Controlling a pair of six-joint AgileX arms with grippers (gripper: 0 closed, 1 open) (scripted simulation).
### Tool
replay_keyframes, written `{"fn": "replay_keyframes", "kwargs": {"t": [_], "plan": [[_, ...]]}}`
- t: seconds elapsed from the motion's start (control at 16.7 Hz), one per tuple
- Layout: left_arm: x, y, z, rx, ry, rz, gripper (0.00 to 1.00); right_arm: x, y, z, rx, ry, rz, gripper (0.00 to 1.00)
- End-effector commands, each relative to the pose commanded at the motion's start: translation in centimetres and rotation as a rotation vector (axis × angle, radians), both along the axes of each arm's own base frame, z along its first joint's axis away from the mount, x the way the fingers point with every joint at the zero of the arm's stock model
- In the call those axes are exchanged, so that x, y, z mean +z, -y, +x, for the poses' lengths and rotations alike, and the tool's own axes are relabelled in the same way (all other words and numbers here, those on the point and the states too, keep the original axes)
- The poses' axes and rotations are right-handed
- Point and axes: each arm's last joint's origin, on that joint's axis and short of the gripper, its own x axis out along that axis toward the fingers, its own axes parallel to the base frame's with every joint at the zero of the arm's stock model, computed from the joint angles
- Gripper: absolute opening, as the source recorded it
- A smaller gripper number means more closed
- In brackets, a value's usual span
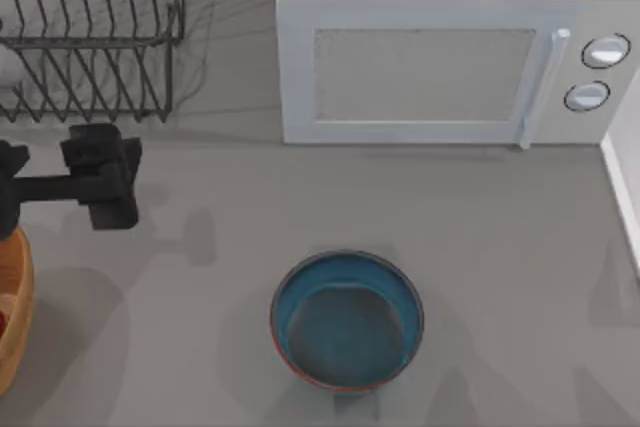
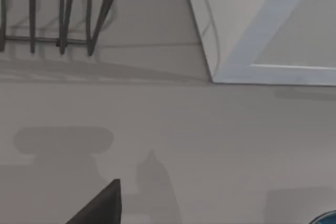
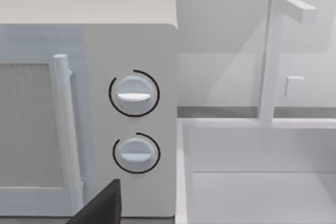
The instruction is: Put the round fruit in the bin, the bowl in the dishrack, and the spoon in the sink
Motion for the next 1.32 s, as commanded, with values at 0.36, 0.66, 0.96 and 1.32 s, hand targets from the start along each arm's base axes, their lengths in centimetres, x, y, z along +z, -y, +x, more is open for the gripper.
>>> {"fn": "replay_keyframes", "kwargs": {"t": [0.36, 0.66, 0.96, 1.32], "plan": [[3.1, 10.0, 6.7, -0.080, -0.459, 0.037, 1.00, 0.0, 0.0, 0.0, 0.000, 0.000, 0.000, 1.00], [0.7, 20.3, 9.5, -0.059, -0.751, 0.175, 1.00, 0.0, 0.0, 0.0, 0.000, 0.000, 0.000, 1.00], [-3.2, 27.6, 9.2, -0.003, -0.907, 0.318, 1.00, 0.0, 0.0, 0.0, 0.000, 0.000, 0.000, 1.00], [-4.7, 29.8, 8.6, 0.022, -0.946, 0.370, 1.00, 0.0, 0.0, 0.0, 0.000, 0.000, 0.000, 1.00]]}}
